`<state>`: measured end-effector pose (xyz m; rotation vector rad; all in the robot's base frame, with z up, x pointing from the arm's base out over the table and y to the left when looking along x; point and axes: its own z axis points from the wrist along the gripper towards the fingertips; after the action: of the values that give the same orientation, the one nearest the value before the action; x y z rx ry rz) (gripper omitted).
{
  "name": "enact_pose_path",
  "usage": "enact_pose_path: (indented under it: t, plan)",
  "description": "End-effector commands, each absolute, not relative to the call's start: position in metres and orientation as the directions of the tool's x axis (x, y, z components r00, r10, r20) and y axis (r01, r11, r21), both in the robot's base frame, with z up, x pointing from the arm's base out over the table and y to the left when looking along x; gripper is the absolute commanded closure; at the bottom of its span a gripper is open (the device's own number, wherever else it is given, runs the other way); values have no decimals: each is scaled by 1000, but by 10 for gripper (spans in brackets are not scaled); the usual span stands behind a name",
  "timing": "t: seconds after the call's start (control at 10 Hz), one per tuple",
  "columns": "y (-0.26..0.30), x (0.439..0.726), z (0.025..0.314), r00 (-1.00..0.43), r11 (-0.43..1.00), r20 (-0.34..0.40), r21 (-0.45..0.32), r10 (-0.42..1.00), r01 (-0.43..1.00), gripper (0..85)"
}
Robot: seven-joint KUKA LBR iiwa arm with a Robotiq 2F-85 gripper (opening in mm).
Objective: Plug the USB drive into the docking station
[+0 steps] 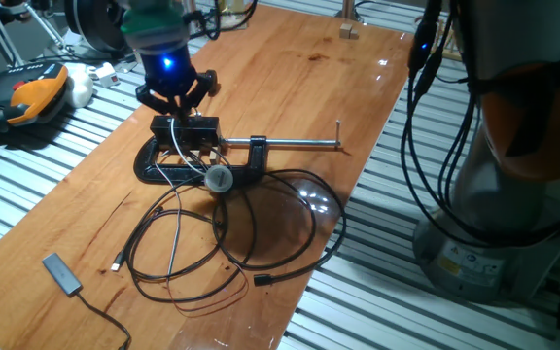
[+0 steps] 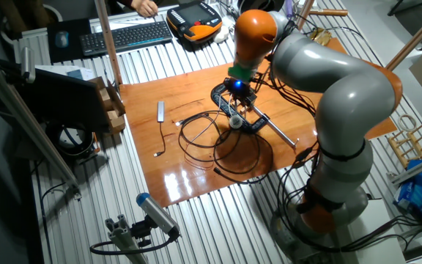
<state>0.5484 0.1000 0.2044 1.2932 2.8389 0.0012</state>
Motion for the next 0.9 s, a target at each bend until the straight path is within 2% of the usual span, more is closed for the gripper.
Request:
enact_pose_path:
  t: [0.0,0.8]
  plan:
    - [101,554,202,-607,607,-22,9,794,794,850]
    - [93,597,191,-560,560,-3,2,829,829,850]
